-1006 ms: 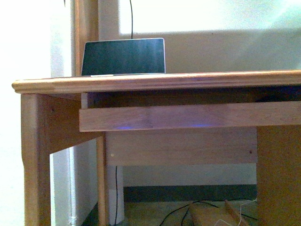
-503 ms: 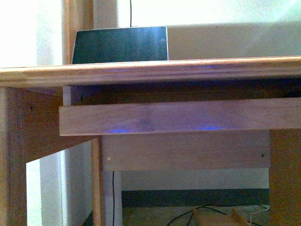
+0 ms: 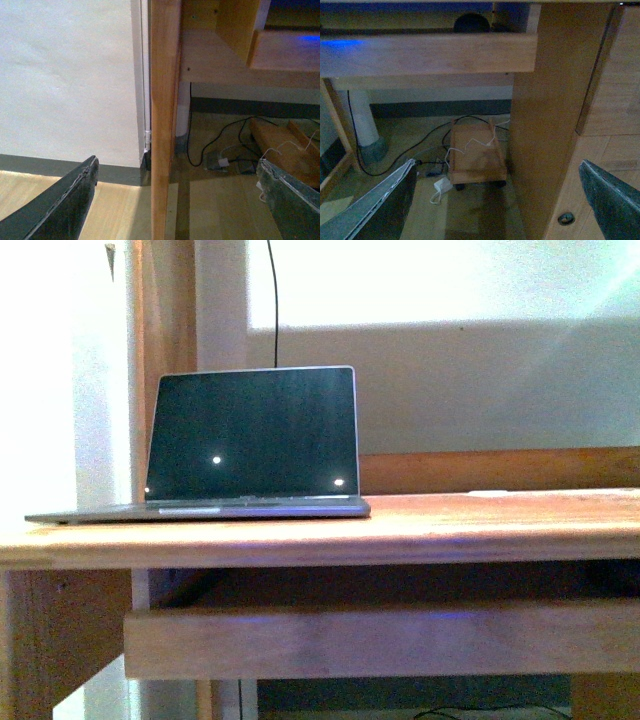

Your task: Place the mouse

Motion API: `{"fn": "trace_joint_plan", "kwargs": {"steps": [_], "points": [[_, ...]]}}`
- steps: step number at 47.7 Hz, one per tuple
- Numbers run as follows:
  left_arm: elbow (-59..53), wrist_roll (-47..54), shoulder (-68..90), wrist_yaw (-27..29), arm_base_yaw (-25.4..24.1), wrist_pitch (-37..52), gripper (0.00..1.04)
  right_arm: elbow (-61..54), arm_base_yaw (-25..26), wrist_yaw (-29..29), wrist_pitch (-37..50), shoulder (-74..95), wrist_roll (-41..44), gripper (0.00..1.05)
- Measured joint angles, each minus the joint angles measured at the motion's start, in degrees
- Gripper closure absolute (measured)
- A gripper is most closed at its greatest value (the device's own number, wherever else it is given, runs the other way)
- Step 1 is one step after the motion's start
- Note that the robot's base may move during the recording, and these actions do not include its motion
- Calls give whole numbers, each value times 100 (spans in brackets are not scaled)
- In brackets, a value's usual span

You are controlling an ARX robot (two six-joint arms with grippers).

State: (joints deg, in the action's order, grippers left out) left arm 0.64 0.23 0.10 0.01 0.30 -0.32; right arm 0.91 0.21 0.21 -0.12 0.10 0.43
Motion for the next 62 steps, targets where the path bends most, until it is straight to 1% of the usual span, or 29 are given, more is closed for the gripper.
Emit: {"fn": "trace_joint_plan", "kwargs": {"steps": [14, 15, 17, 21, 25, 27, 30, 35, 37, 42, 46, 50, 54, 62], "points": [[0, 0, 0, 0, 0, 0, 8, 0, 0, -2, 0, 0, -2, 7], [855, -444, 2813, -1386, 76, -254, 8, 0, 0, -2, 0, 0, -2, 7], [992, -94, 3206, -1403, 79, -44, 8, 0, 0, -2, 0, 0, -4, 7], [1375, 1110, 4304, -1392, 225, 575, 8, 0, 0, -2, 0, 0, -2, 7], [1543, 2664, 5171, -1307, 505, 1248, 8, 0, 0, -2, 0, 0, -2, 7], [1574, 3705, 5672, -1237, 595, 1779, 8, 0, 0, -2, 0, 0, -2, 7], [1598, 4769, 6177, -1255, 610, 2361, 8, 0, 0, -2, 0, 0, -4, 7], [1652, 6002, 6832, -1368, 581, 3069, 8, 0, 0, -2, 0, 0, -2, 7], [1683, 6688, 7156, -1506, 538, 3427, 8, 0, 0, -2, 0, 0, -2, 7], [1823, 7895, 7849, -1840, 396, 4103, 8, 0, 0, -2, 0, 0, -2, 7], [1965, 8555, 8327, -2090, 295, 4483, 8, 0, 0, -2, 0, 0, -2, 7], [2107, 8863, 8697, -2288, 278, 4809, 8, 0, 0, -2, 0, 0, -4, 7], [2247, 8902, 8996, -2385, 282, 5156, 8, 0, 0, -2, 0, 0, -2, 7], [2457, 8964, 9440, -2538, 247, 5471, 8, 0, 0, -2, 0, 0, -2, 7]]}}
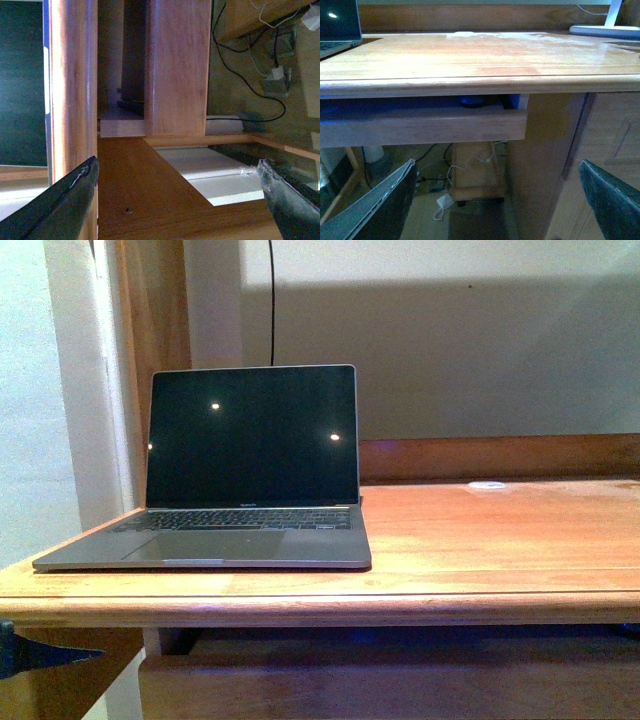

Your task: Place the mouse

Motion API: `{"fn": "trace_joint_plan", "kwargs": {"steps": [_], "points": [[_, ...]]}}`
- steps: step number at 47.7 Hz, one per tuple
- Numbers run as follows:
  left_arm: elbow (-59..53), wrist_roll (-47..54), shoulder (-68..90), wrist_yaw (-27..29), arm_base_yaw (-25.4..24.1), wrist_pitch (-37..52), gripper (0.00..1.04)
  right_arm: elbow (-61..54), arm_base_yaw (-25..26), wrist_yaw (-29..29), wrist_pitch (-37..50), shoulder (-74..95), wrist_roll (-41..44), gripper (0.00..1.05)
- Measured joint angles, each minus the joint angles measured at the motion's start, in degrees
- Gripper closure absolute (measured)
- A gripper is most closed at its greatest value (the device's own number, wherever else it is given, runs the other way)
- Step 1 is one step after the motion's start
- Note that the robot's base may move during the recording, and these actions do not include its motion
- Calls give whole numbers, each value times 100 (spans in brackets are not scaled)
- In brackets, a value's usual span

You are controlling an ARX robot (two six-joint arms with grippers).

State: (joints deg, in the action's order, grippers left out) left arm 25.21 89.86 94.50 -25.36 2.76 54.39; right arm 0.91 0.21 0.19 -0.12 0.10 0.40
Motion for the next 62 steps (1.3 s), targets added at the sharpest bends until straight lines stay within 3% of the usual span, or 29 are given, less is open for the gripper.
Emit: {"fn": "trace_joint_plan", "kwargs": {"steps": [26, 40, 54, 62], "points": [[997, -59, 1572, -455, -15, 686, 8, 0, 0, 0, 0, 0, -2, 7], [1554, -205, 2105, -553, 409, 732, 8, 0, 0, 0, 0, 0, -2, 7], [1779, -201, 2251, -522, 540, 387, 8, 0, 0, 0, 0, 0, -2, 7], [1858, -590, 1937, -249, 671, -560, 8, 0, 0, 0, 0, 0, 0, 7]]}}
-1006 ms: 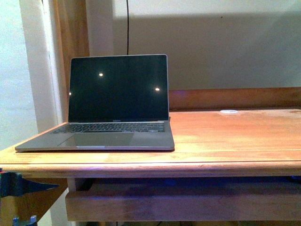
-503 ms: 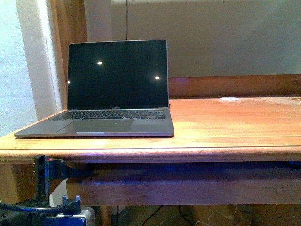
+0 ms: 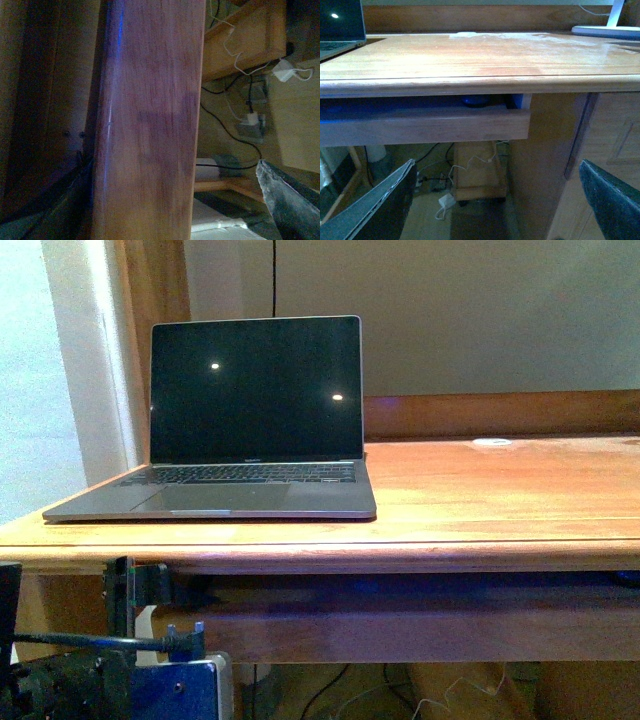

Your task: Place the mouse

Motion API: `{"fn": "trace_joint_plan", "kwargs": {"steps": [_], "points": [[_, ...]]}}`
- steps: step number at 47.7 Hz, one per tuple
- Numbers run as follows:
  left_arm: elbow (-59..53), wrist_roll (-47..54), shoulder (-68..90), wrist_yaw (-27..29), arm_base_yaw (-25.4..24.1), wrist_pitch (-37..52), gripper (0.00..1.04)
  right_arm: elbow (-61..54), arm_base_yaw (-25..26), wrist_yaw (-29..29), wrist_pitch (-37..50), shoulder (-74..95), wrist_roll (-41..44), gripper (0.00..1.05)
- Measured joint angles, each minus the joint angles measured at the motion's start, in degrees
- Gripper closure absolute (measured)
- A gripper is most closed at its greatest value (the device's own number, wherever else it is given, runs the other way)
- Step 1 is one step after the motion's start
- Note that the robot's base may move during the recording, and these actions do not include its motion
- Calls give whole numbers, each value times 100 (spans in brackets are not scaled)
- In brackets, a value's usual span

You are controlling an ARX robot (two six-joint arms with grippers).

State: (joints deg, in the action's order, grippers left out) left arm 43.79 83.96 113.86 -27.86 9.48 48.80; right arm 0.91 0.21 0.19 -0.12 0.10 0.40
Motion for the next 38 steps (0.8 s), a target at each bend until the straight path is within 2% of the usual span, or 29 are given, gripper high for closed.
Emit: {"fn": "trace_joint_plan", "kwargs": {"steps": [6, 11, 38], "points": [[52, -636, -387, 68, 111, -940, 8, 0, 0, 0, 0, 0, -2, 7], [55, -1056, -592, 33, 162, -1346, 8, 0, 0, 0, 0, 0, 0, 7], [-669, -3119, -1766, -26, 782, -2142, 8, 0, 0, 0, 0, 0, -2, 7]]}}
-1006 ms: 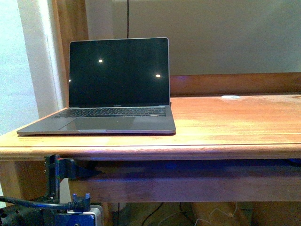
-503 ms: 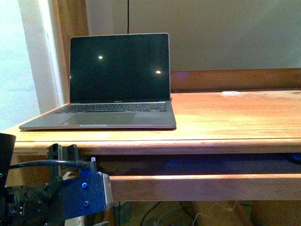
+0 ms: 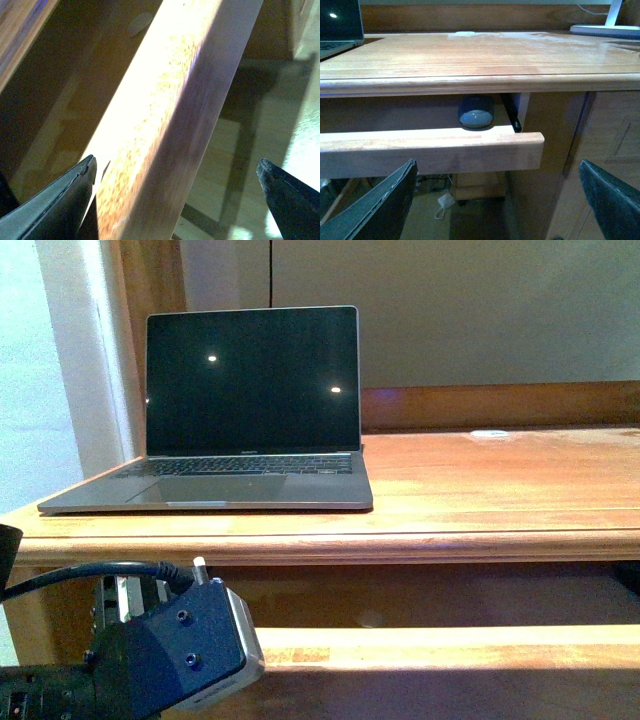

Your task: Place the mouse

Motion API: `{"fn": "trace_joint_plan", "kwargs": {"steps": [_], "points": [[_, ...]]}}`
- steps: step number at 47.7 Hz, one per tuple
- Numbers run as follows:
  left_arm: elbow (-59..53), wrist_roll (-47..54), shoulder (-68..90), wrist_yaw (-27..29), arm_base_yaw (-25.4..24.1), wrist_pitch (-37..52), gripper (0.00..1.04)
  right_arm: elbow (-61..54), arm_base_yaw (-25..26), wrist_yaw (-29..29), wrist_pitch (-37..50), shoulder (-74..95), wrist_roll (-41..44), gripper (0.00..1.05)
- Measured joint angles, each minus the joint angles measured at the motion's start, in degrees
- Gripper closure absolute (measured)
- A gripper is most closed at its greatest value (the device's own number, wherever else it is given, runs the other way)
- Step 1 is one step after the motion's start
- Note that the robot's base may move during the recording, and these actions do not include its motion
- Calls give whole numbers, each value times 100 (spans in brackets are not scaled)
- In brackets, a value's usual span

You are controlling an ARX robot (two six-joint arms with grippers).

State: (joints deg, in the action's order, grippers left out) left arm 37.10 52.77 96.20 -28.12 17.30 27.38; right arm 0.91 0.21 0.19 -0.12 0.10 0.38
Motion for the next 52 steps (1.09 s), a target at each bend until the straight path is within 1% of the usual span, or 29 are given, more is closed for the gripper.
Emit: {"fn": "trace_joint_plan", "kwargs": {"steps": [6, 11, 20, 28, 34, 41, 44, 47, 50, 52], "points": [[-201, -481, -264, 7, 205, -83, 8, 0, 0, 0, 0, 0, 0, 7], [-420, -1239, -592, 57, 531, -227, 8, 0, 0, 0, 0, 0, 2, 7], [-688, -2229, -1119, 90, 1047, -415, 8, 0, 0, 0, 0, 0, 0, 7], [-831, -3008, -1464, 101, 1340, -417, 8, 0, 0, 0, 0, 0, 2, 7], [-918, -3698, -1720, 103, 1648, -411, 8, 0, 0, 0, 0, 0, 2, 7], [-1029, -4194, -1923, 109, 1945, -413, 8, 0, 0, 0, 0, 0, 2, 7], [-1084, -4236, -1996, 138, 2020, -413, 8, 0, 0, 0, 0, 0, 2, 7], [-1093, -4249, -2061, 289, 2009, -400, 8, 0, 0, 0, 0, 0, 2, 7], [-1082, -4240, -2155, 588, 1888, -256, 8, 0, 0, 0, 0, 0, 2, 7], [-1036, -4238, -2214, 901, 1757, -98, 8, 0, 0, 2, 0, 0, 2, 7]]}}
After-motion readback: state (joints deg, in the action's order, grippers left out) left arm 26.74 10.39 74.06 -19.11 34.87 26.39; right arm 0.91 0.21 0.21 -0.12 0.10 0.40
